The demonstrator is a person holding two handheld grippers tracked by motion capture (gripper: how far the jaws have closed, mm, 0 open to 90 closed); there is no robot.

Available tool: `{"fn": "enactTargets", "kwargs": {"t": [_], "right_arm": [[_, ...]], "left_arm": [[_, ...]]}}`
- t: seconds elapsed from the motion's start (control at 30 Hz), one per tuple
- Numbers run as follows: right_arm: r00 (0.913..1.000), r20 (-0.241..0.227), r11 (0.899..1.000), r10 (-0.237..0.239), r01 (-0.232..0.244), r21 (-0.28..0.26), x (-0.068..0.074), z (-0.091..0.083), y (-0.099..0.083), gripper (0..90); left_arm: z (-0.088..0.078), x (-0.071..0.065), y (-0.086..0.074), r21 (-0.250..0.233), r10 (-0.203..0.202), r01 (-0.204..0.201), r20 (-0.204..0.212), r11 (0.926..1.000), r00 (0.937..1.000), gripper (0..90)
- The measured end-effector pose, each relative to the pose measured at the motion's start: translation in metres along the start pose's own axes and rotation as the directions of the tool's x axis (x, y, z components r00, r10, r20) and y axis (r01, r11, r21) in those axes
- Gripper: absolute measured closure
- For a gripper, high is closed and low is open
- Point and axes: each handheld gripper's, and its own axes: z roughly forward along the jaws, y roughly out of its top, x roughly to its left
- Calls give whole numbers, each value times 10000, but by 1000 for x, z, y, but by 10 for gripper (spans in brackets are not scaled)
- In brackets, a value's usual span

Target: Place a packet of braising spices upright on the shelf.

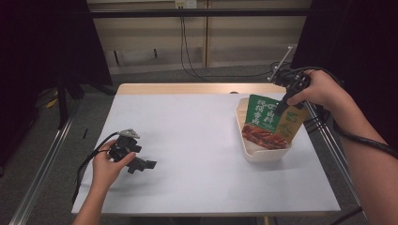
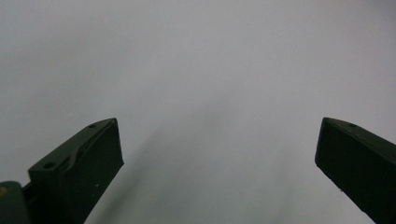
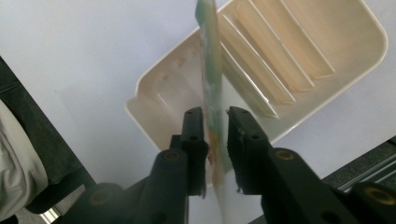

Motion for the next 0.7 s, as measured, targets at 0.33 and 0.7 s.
{"fn": "enactTargets", "kwargs": {"t": [0.33,0.7], "right_arm": [[9984,540,9999,134,-137,43,3,-14,14,508],[9972,746,9999,-88,93,-51,9,-35,31,366]], "left_arm": [[1,1,1,38,-11,11,51,10000,10000,6],[-1,2,1,7,7,-7,103,10000,9999,6]]}}
